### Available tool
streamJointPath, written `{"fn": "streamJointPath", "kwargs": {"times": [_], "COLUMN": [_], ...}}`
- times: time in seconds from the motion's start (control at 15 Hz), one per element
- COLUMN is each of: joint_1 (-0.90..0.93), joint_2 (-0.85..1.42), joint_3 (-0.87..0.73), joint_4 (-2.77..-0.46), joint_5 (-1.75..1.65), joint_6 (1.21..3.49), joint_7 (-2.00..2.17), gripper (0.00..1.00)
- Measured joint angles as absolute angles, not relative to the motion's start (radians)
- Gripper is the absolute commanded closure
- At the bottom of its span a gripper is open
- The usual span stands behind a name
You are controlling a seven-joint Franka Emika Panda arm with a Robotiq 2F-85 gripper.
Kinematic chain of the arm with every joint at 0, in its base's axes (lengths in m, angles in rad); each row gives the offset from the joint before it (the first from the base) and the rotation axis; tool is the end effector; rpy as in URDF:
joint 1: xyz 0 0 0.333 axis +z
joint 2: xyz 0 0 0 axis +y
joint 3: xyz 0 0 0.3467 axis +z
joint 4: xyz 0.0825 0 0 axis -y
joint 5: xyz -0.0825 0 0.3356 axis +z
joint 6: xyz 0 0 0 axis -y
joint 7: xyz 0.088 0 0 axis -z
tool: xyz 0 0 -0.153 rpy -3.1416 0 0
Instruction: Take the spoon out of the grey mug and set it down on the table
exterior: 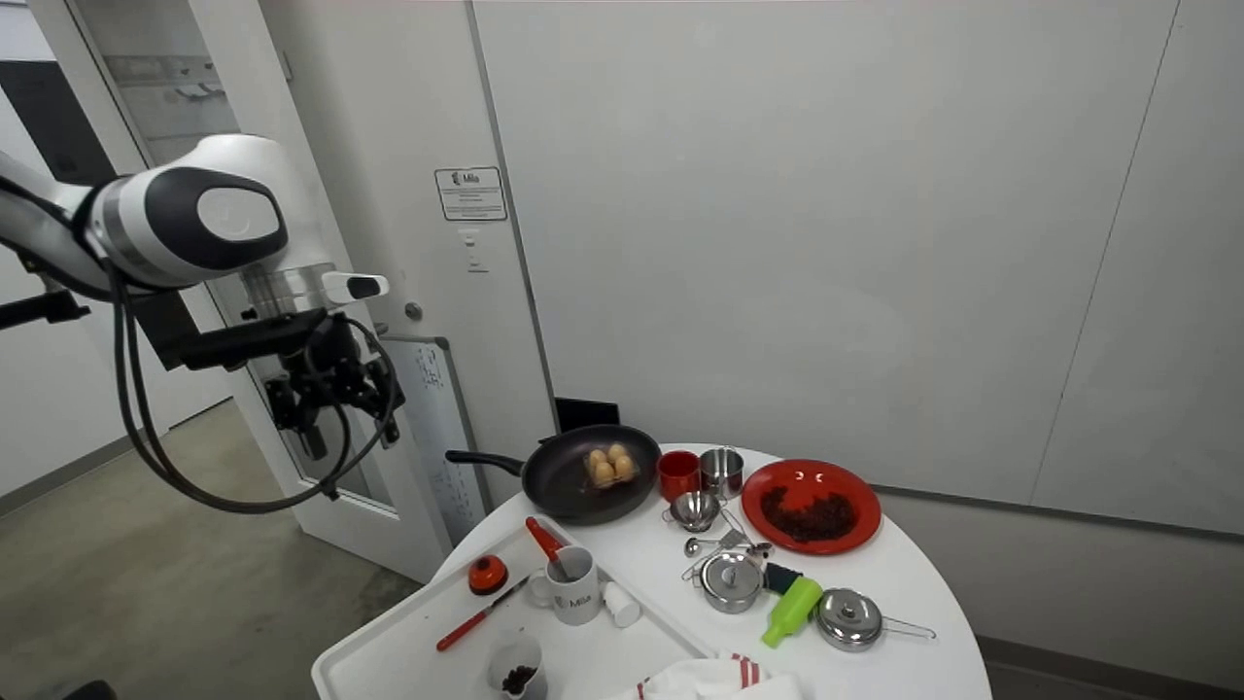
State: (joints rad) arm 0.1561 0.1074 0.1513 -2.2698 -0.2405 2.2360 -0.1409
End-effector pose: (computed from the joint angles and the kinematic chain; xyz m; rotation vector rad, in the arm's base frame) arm 0.4604 0.1294 0.3215 2.8259 0.8906 -0.1843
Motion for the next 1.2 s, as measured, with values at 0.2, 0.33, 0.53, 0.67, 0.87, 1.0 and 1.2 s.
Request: {"fn": "streamJointPath", "kwargs": {"times": [0.2,0.33,0.53,0.67,0.87,1.0,1.2], "joint_1": [0.150,0.150,0.154,0.159,0.169,0.179,0.205], "joint_2": [0.096,0.100,0.124,0.157,0.245,0.317,0.420], "joint_3": [0.129,0.116,0.082,0.052,0.028,0.028,0.032], "joint_4": [-2.343,-2.378,-2.395,-2.374,-2.298,-2.236,-2.137], "joint_5": [-0.284,-0.352,-0.551,-0.700,-0.817,-0.825,-0.824], "joint_6": [2.426,2.556,2.702,2.732,2.727,2.718,2.684], "joint_7": [-0.045,0.053,0.264,0.400,0.503,0.510,0.510], "gripper": [0.00,0.00,0.00,0.00,0.00,0.00,0.00]}}
